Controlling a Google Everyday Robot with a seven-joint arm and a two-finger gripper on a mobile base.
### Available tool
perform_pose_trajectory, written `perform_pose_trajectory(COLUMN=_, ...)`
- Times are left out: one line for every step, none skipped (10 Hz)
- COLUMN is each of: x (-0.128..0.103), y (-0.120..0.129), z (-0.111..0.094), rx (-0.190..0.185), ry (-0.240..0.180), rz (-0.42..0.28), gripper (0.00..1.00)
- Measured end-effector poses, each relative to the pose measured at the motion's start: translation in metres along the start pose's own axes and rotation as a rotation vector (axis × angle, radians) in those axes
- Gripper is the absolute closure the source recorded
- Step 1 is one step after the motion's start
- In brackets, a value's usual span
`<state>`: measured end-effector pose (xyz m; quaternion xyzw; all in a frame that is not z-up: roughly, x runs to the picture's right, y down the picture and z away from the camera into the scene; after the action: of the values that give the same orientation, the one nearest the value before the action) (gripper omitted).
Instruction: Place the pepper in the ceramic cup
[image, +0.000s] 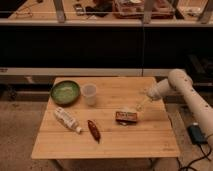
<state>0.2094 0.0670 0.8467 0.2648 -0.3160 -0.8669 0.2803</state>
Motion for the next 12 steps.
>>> perform_pose_trajectory(x=0.0, y=0.0, z=0.0, rx=0.0, ry=0.0, rz=0.0, gripper=0.2)
perform_pose_trajectory(x=0.0, y=0.0, z=0.0, rx=0.0, ry=0.0, rz=0.0, gripper=0.2)
perform_pose_trajectory(x=0.0, y=0.0, z=0.0, rx=0.0, ry=0.0, rz=0.0, gripper=0.2)
perform_pose_trajectory(x=0.0, y=0.0, z=0.0, rx=0.0, ry=0.0, rz=0.0, gripper=0.2)
perform_pose_trajectory(x=0.0, y=0.0, z=0.0, rx=0.0, ry=0.0, rz=0.0, gripper=0.2)
perform_pose_trajectory(x=0.0, y=0.0, z=0.0, rx=0.0, ry=0.0, rz=0.0, gripper=0.2)
perform_pose_trajectory(x=0.0, y=0.0, z=0.0, rx=0.0, ry=0.0, rz=0.0, gripper=0.2)
perform_pose_trajectory(x=0.0, y=0.0, z=0.0, rx=0.0, ry=0.0, rz=0.0, gripper=0.2)
perform_pose_trajectory(x=0.0, y=0.0, z=0.0, rx=0.0, ry=0.0, rz=0.0, gripper=0.2)
perform_pose_trajectory(x=0.0, y=0.0, z=0.0, rx=0.0, ry=0.0, rz=0.0, gripper=0.2)
perform_pose_trajectory(x=0.0, y=0.0, z=0.0, rx=0.0, ry=0.0, rz=0.0, gripper=0.2)
perform_pose_trajectory(x=0.0, y=0.0, z=0.0, rx=0.0, ry=0.0, rz=0.0, gripper=0.2)
